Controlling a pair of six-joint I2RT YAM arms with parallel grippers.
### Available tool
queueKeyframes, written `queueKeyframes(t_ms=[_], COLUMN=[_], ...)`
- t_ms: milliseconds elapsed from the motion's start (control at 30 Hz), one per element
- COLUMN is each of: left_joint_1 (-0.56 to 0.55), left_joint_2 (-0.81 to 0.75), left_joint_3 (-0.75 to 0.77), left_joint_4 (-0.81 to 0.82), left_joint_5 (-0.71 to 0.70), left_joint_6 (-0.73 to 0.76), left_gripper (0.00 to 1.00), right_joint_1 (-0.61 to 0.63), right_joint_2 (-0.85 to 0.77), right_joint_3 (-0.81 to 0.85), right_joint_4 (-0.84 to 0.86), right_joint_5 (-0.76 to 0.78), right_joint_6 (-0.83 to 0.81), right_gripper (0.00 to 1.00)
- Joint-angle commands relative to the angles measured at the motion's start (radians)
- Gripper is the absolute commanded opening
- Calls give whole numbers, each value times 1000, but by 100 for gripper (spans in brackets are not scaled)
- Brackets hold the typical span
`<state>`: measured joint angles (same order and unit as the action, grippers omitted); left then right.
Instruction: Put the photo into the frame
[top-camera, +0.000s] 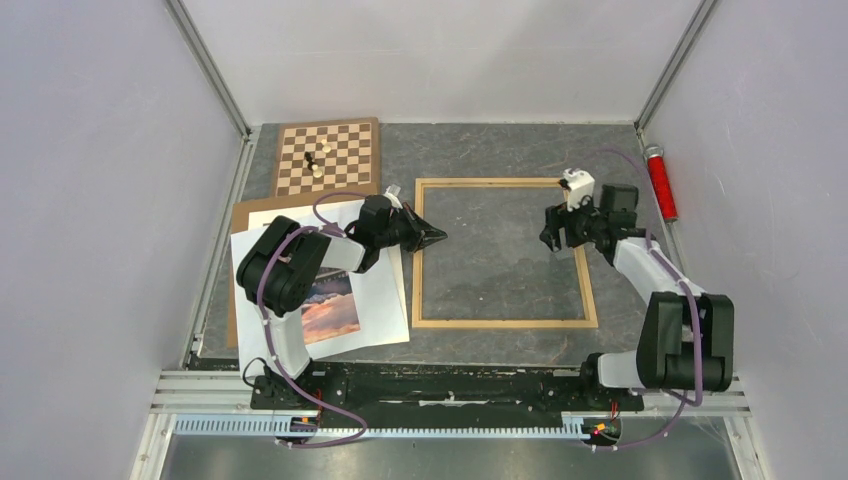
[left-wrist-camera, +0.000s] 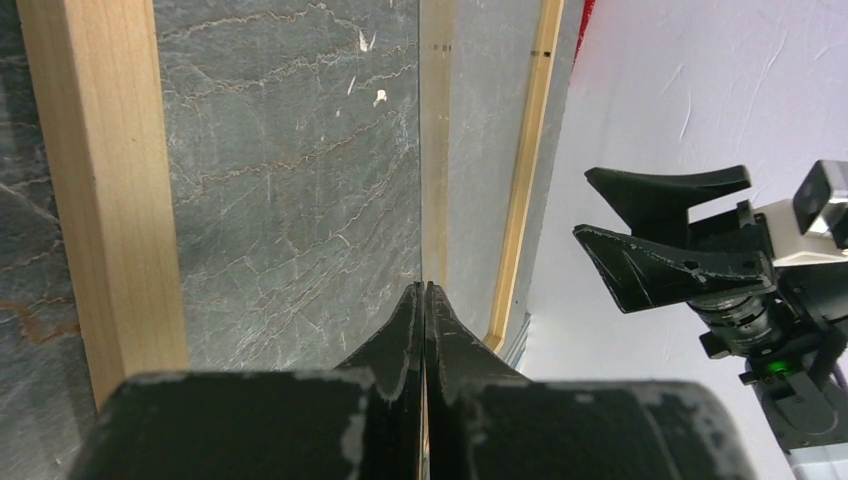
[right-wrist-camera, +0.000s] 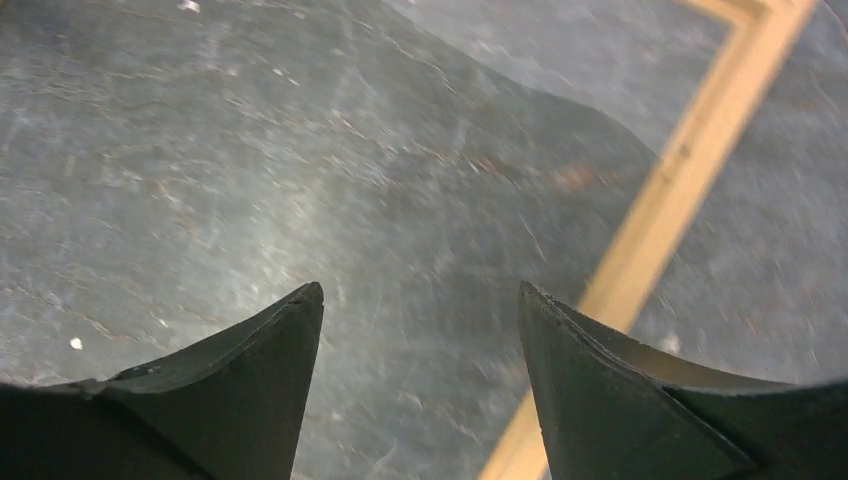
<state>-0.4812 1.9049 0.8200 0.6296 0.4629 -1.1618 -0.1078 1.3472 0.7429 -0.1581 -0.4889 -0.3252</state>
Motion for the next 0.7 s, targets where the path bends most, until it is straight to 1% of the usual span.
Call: queueKeyframes(t_ms=[0, 67, 267, 400, 667], left_joint_1=[-13, -13, -13, -14, -19], left_joint_2=[9, 9, 14, 18, 17], left_joint_3=[32, 34, 36, 39, 36], left_joint_4=[3, -3, -12, -15, -30], left_joint_5=[4, 3, -3, -1, -4], left_joint_6=[62, 68, 74, 76, 90], left_gripper=[2, 2, 2, 2, 2], right_joint_1=[134, 197, 323, 386, 469], right_joint_2=[78, 122, 224, 277, 329], right_joint_3=[105, 140, 219, 253, 237], right_joint_4=[61, 61, 66, 71, 76], right_joint_5=[46, 61, 80, 75, 79], right_joint_6=[2, -8, -23, -23, -31], right_gripper=[74, 73, 73, 72, 71])
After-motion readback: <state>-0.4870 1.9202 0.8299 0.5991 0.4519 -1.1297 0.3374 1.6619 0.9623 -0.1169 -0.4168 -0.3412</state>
